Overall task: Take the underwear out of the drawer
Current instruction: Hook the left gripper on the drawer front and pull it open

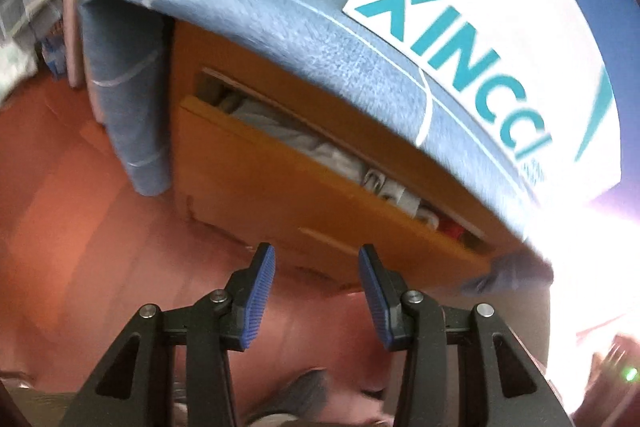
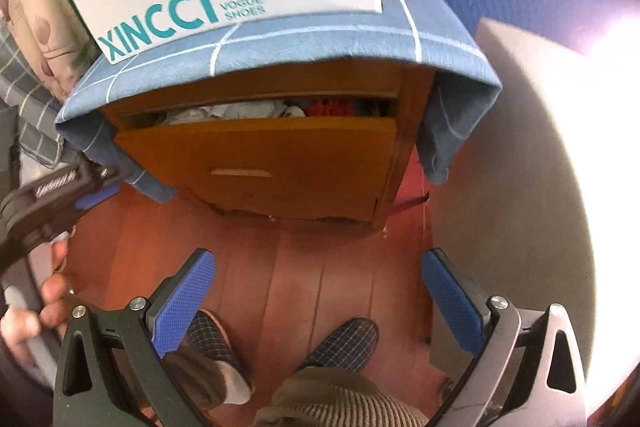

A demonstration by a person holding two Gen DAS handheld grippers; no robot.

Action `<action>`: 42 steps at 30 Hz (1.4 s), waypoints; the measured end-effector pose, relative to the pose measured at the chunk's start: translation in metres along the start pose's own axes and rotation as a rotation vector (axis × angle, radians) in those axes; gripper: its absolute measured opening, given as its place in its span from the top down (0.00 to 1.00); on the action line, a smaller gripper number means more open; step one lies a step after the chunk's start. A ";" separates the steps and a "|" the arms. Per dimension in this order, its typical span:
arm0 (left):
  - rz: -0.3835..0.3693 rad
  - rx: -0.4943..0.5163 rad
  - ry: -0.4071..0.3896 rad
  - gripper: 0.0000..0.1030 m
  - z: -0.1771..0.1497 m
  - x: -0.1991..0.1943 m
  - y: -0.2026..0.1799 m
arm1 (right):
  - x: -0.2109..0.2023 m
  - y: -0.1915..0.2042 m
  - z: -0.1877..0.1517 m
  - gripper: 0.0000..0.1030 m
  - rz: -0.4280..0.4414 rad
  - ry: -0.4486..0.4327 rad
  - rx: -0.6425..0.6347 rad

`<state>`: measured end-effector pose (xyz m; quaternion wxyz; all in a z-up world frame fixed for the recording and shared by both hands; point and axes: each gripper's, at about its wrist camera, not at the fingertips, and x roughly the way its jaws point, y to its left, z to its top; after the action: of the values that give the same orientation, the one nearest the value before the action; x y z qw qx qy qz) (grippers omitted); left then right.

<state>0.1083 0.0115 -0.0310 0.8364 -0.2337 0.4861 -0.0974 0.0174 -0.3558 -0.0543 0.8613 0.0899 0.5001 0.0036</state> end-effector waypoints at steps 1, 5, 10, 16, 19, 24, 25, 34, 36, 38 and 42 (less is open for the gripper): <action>-0.019 -0.027 0.004 0.56 0.003 0.007 0.000 | 0.002 -0.001 0.001 0.01 0.008 0.010 0.004; -0.070 -0.130 0.010 0.49 0.010 0.031 0.004 | 0.001 0.002 0.000 0.01 0.024 -0.002 -0.003; -0.116 -0.310 0.026 0.40 0.016 0.060 0.022 | 0.001 0.000 0.000 0.01 0.033 -0.002 0.002; -0.133 -0.425 0.035 0.26 0.024 0.084 0.033 | 0.003 -0.006 0.000 0.01 0.054 0.011 0.028; -0.135 -0.418 0.015 0.17 0.024 0.090 0.034 | 0.005 -0.006 0.000 0.01 0.061 0.016 0.029; -0.139 -0.461 -0.010 0.00 0.016 0.099 0.043 | 0.005 -0.006 0.001 0.01 0.067 0.016 0.034; -0.141 -0.468 -0.015 0.00 0.017 0.099 0.041 | 0.005 -0.006 0.000 0.01 0.066 0.015 0.032; -0.116 -0.469 0.033 0.00 0.022 0.115 0.054 | 0.005 -0.003 0.002 0.01 0.048 0.013 0.027; -0.108 -0.444 0.049 0.00 0.016 0.126 0.049 | 0.005 -0.003 0.002 0.01 0.050 0.013 0.031; -0.093 -0.417 0.064 0.00 0.012 0.129 0.050 | 0.005 -0.004 0.002 0.01 0.052 0.012 0.035; -0.050 -0.299 0.083 0.00 0.004 0.119 0.046 | 0.004 -0.002 0.003 0.01 0.041 0.007 0.025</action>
<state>0.1692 0.0063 -0.1435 0.7687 -0.3634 0.5234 -0.0546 0.0217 -0.3576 -0.0562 0.8582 0.1110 0.5010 0.0153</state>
